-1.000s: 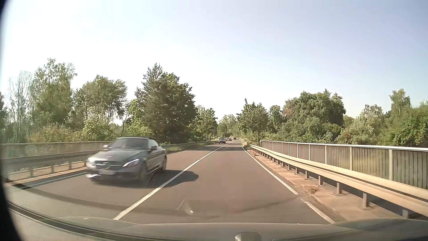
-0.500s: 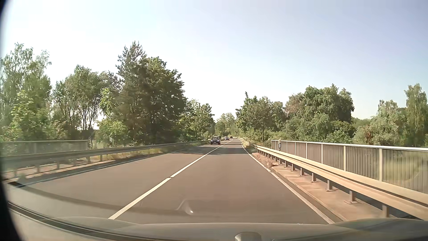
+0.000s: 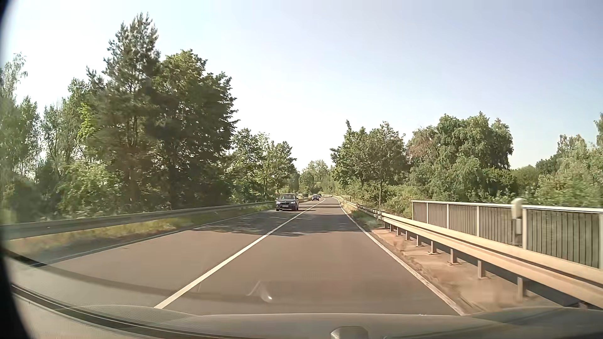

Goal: Follow the waypoints while adhering to traffic rules and regulations

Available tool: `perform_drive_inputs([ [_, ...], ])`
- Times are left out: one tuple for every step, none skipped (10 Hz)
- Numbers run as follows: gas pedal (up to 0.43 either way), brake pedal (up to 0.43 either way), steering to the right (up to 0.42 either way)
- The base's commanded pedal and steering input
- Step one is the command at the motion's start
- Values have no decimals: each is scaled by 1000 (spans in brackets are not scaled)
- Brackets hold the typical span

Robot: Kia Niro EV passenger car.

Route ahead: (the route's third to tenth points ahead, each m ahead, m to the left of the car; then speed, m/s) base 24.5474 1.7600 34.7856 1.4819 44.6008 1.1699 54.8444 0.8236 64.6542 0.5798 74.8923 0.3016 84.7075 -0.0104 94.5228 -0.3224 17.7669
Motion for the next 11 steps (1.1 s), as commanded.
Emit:
perform_drive_inputs([
  [20, 18, 8],
  [20, 12, 8],
  [20, 18, 8],
  [20, 18, 8],
  [8, 12, 8],
  [8, 18, 8],
  [8, 18, 8],
  [0, 12, 8],
  [0, 18, 8],
  [0, 18, 7],
  [0, 18, 7],
])
